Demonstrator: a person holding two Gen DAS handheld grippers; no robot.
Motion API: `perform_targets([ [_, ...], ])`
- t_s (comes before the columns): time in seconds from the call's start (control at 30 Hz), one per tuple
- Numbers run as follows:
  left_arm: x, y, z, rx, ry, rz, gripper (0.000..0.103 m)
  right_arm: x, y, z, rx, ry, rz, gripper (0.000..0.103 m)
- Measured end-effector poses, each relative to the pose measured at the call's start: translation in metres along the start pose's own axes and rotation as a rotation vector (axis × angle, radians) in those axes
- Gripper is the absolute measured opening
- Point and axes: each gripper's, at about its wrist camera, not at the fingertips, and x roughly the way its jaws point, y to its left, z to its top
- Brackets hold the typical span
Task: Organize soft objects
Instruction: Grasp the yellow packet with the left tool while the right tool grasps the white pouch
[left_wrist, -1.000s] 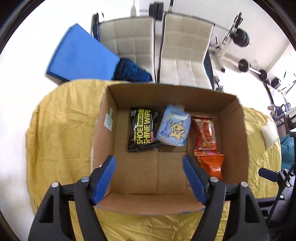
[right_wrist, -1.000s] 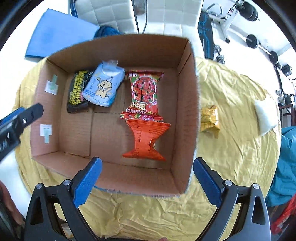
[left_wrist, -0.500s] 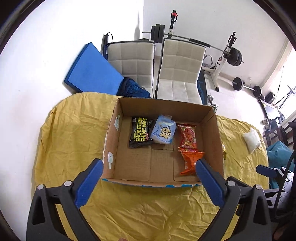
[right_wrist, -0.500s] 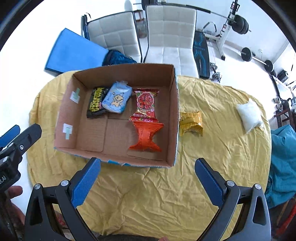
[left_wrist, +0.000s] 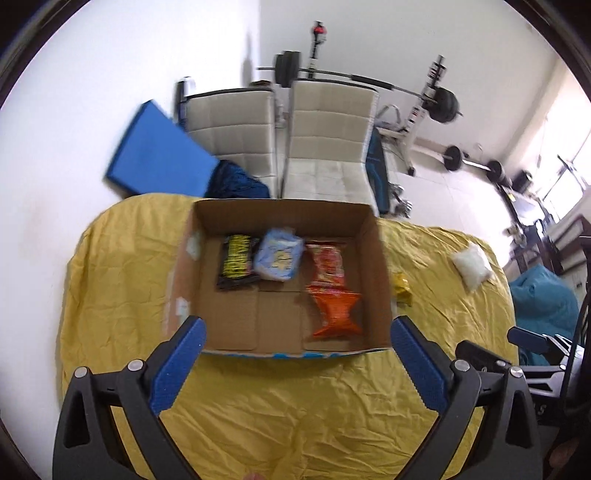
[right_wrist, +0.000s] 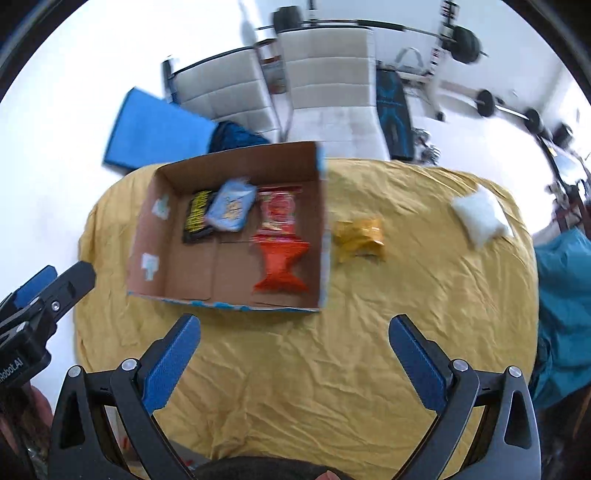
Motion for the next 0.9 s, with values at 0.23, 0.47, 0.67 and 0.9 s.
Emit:
perform_targets([
  [0.23, 0.071, -0.114, 0.042, 0.101, 0.147, -0.149, 0.102, 0.004, -0.154, -0.007, 0.278, 0.010, -0.136, 0.103],
  [0.47, 0.202, -0.232, 0.070, 0.493, 0.419, -0.057, 0.102, 0.014, -0.291, -0.008, 0.436, 0.019, -0.222, 0.103],
  [0.67, 0.285, -0.265, 0.047, 0.885, 0.552, 0.155, 0.102, 0.051, -0.360, -0.004, 0.383, 0.124, -0.260, 0.103],
  [0.9, 0.350, -0.258, 0.017, 1.086, 0.714, 0.247, 0.102, 0.116, -0.380, 0.008, 0.296, 0.241, -0.249, 0.103],
])
